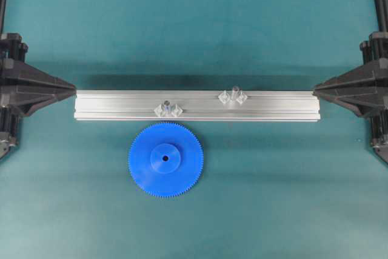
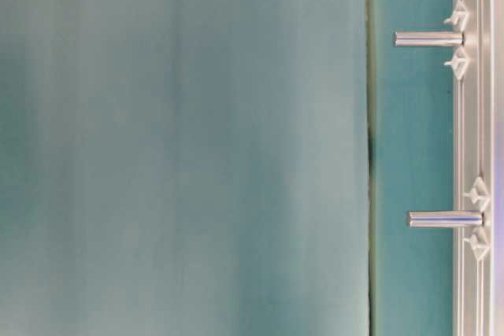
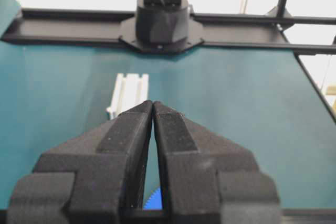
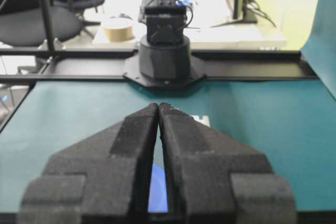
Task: Insert the large gear onto the shaft.
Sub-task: 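Move the left gripper over the large blue gear's hub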
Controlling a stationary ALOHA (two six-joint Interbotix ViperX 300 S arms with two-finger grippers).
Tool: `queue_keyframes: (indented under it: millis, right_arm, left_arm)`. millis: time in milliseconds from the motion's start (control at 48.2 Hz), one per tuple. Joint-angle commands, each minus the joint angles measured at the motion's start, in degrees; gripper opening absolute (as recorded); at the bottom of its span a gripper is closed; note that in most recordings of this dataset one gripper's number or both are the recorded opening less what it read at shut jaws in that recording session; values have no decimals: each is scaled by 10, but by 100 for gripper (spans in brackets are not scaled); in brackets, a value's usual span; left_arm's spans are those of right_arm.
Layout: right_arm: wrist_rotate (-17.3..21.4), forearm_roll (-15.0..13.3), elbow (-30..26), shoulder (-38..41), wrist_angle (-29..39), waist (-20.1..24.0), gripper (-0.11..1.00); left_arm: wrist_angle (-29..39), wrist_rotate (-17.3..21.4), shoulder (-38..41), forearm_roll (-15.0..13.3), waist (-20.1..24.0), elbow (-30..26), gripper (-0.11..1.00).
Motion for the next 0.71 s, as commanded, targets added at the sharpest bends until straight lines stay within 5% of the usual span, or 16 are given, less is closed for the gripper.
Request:
queue_keyframes:
  millis: [0, 208, 436, 685]
  right_arm:
    - [3, 4, -17, 5, 3, 0, 16]
    - [9, 10, -41, 3, 129, 0, 9]
    - [22, 13, -79, 4, 294, 1, 9]
    - [32, 13, -84, 5, 368, 6, 9]
  left_arm:
    - [23, -28, 25, 6, -21, -22, 11]
    - [101, -105, 105, 9, -63, -64, -1]
    - [171, -69, 240, 11, -85, -143, -1]
    - [228, -46, 347, 11, -94, -213, -1]
